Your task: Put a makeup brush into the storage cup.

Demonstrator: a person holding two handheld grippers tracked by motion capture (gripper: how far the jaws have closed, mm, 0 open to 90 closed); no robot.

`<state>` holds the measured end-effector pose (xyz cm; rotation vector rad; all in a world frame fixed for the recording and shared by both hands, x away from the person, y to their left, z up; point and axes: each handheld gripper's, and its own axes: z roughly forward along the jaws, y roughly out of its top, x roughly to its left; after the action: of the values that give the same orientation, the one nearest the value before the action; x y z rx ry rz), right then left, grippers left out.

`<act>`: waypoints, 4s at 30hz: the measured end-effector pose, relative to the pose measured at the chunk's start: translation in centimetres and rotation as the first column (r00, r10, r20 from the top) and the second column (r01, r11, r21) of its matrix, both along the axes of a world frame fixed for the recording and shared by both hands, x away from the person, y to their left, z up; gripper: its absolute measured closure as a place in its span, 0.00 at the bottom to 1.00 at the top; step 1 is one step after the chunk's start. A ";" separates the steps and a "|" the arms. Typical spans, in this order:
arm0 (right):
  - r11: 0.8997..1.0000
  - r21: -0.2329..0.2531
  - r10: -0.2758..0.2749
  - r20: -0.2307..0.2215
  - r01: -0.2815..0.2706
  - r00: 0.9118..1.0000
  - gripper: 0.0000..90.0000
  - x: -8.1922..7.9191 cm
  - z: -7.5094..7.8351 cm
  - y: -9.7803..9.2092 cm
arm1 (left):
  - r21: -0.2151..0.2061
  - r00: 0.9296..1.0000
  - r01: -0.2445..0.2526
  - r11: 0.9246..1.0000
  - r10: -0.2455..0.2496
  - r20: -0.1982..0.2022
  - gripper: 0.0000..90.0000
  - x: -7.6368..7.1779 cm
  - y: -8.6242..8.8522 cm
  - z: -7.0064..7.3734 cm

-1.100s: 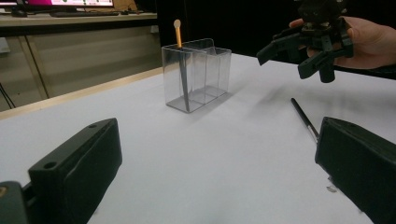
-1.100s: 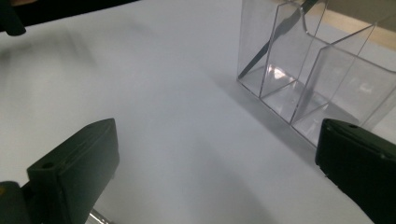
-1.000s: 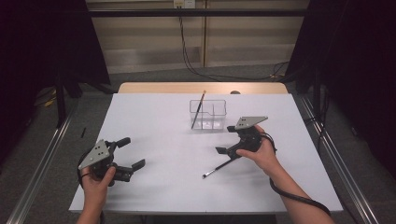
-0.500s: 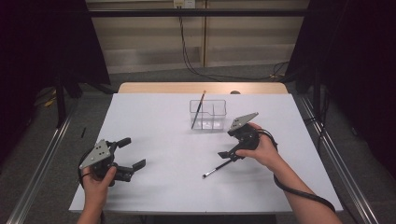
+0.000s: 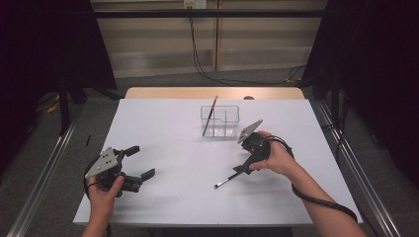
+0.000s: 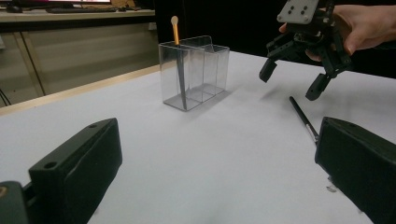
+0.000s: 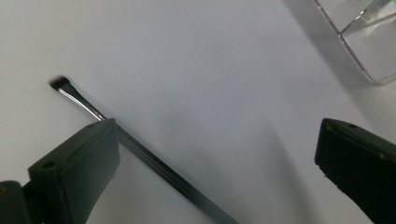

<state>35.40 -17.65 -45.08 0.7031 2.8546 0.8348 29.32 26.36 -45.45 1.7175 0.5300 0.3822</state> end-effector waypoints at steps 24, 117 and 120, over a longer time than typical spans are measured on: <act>0.993 -0.101 0.058 -0.079 -0.065 0.995 0.03 -0.6 -1.1 1.5 | 0.008 1.000 -0.002 1.000 0.002 0.001 0.01 0.1 0.0 0.0; 0.968 -0.226 0.085 -0.123 -0.111 0.989 0.94 -1.4 -0.1 1.7 | 0.000 1.000 0.003 1.000 -0.003 -0.009 0.01 0.2 -0.3 -0.1; 0.981 -0.180 0.050 -0.101 -0.068 0.994 0.94 -1.3 0.0 1.2 | 0.001 1.000 0.003 1.000 -0.003 -0.008 0.01 0.2 -0.3 -0.1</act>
<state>34.05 -16.41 -45.09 0.6553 3.0014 0.5481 29.52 26.07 -45.53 1.7214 0.5331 0.3744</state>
